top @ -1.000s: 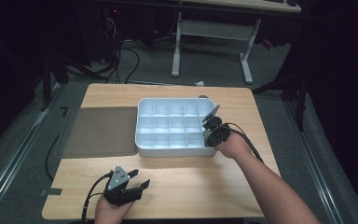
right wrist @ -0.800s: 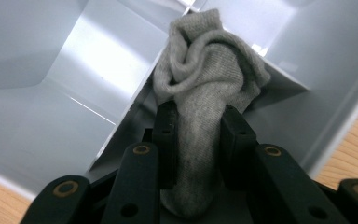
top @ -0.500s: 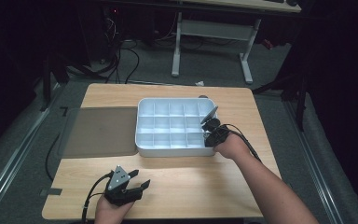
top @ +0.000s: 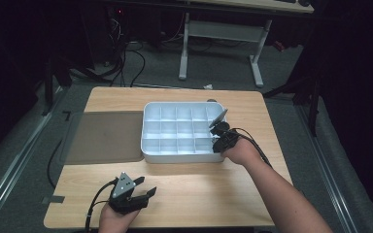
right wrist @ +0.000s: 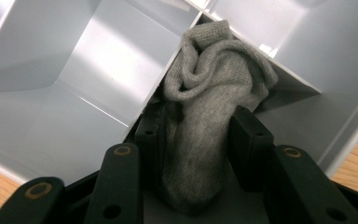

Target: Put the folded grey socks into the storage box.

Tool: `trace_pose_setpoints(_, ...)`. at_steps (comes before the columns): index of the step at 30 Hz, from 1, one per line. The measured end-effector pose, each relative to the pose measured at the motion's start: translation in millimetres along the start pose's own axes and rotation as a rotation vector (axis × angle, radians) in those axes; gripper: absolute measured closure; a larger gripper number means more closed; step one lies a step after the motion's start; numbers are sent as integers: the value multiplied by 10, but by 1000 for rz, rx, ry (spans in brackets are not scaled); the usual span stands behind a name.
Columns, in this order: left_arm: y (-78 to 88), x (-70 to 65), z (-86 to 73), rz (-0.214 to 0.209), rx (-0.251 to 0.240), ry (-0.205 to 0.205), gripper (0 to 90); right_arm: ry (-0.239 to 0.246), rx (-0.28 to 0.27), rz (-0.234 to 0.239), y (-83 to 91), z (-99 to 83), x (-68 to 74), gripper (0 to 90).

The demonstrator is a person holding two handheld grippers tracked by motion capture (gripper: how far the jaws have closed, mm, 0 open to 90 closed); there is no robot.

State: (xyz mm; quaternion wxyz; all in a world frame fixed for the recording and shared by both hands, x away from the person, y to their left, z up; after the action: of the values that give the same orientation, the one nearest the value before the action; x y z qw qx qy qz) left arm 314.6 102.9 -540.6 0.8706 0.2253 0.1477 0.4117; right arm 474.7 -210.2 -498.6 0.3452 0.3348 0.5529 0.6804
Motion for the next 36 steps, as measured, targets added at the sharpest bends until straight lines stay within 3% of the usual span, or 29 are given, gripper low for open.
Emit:
trace_pose_setpoints(25,-5,-7,0,-3,3,-3,390,-8,-19,1,72,4,-11,573)
trace_pose_setpoints(36,-13,-15,-2,-4,4,-6,390,-14,-63,19,253,21,-6,544)
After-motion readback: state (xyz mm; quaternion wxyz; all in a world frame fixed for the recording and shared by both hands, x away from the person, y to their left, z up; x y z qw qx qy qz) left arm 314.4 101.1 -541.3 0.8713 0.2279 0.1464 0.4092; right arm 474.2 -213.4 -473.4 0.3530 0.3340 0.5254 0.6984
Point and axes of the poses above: each handheld gripper's, and its own axes: y roughly backward along the jaws, z roughly out of its top, x roughly to its left, the point moved 4 cm from there along -y, roughly forward along the jaws, and after that the axes turned 7 degrees about z, right-handed, at the moved point
